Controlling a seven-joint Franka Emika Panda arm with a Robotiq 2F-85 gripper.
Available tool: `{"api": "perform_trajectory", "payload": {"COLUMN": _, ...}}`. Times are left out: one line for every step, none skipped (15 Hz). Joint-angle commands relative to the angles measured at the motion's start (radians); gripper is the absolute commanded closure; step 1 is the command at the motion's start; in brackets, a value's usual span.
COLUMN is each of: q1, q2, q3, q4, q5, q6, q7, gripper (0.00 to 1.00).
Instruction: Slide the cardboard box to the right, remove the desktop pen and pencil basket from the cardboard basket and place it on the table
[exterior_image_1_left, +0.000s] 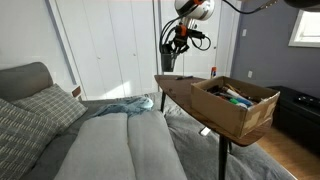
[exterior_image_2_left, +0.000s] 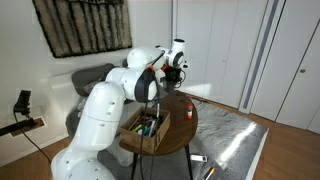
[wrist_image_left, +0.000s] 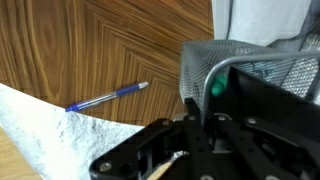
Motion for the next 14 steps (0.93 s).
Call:
{"api": "perform_trajectory", "payload": {"q1": 0.034, "q2": 0.056, "q3": -0.044, "q4": 0.070, "q5": 0.009, "q6": -0.061, "q7": -0.066, "gripper": 0.99}}
{"api": "perform_trajectory", "payload": {"q1": 0.047, "q2": 0.075, "q3": -0.058, "q4": 0.098, "q5": -0.012, "q6": -0.075, "q7": -0.070, "gripper": 0.99}}
{"api": "perform_trajectory", "payload": {"q1": 0.061, "q2": 0.094, "q3": -0.073, "q4": 0.142, "q5": -0.037, "q6": -0.086, "q7": -0.075, "gripper": 0.99}}
{"api": "perform_trajectory", "payload": {"q1": 0.069, "q2": 0.117, "q3": -0.082, "q4": 0.190, "q5": -0.046, "q6": -0.095, "q7": -0.082, "gripper": 0.99}}
{"api": "perform_trajectory", "payload": {"q1": 0.072, "q2": 0.150, "q3": -0.090, "q4": 0.251, "q5": -0.051, "q6": -0.115, "q7": -0.089, "gripper": 0.99}}
{"api": "perform_trajectory", "payload": {"q1": 0.075, "q2": 0.171, "q3": -0.098, "q4": 0.293, "q5": -0.057, "q6": -0.126, "q7": -0.093, "gripper": 0.99}}
{"api": "perform_trajectory", "payload": {"q1": 0.072, "q2": 0.185, "q3": -0.100, "q4": 0.333, "q5": -0.049, "q6": -0.151, "q7": -0.096, "gripper": 0.99}}
{"api": "perform_trajectory", "payload": {"q1": 0.070, "q2": 0.205, "q3": -0.101, "q4": 0.372, "q5": -0.044, "q6": -0.193, "q7": -0.097, "gripper": 0.99}}
{"api": "perform_trajectory", "payload": {"q1": 0.068, "q2": 0.229, "q3": -0.105, "q4": 0.414, "q5": -0.043, "q6": -0.235, "q7": -0.097, "gripper": 0.99}}
{"api": "perform_trajectory", "payload": {"q1": 0.059, "q2": 0.257, "q3": -0.095, "q4": 0.463, "q5": -0.048, "q6": -0.268, "q7": -0.096, "gripper": 0.99}}
{"api": "perform_trajectory", "payload": {"q1": 0.061, "q2": 0.274, "q3": -0.109, "q4": 0.483, "q5": -0.038, "q6": -0.274, "q7": -0.096, "gripper": 0.99}}
{"api": "perform_trajectory", "payload": {"q1": 0.057, "q2": 0.298, "q3": -0.110, "q4": 0.516, "q5": -0.035, "q6": -0.276, "q7": -0.093, "gripper": 0.99}}
{"api": "perform_trajectory", "payload": {"q1": 0.058, "q2": 0.317, "q3": -0.120, "q4": 0.546, "q5": -0.043, "q6": -0.271, "q7": -0.079, "gripper": 0.99}}
{"api": "perform_trajectory", "payload": {"q1": 0.061, "q2": 0.335, "q3": -0.129, "q4": 0.571, "q5": -0.051, "q6": -0.262, "q7": -0.069, "gripper": 0.99}}
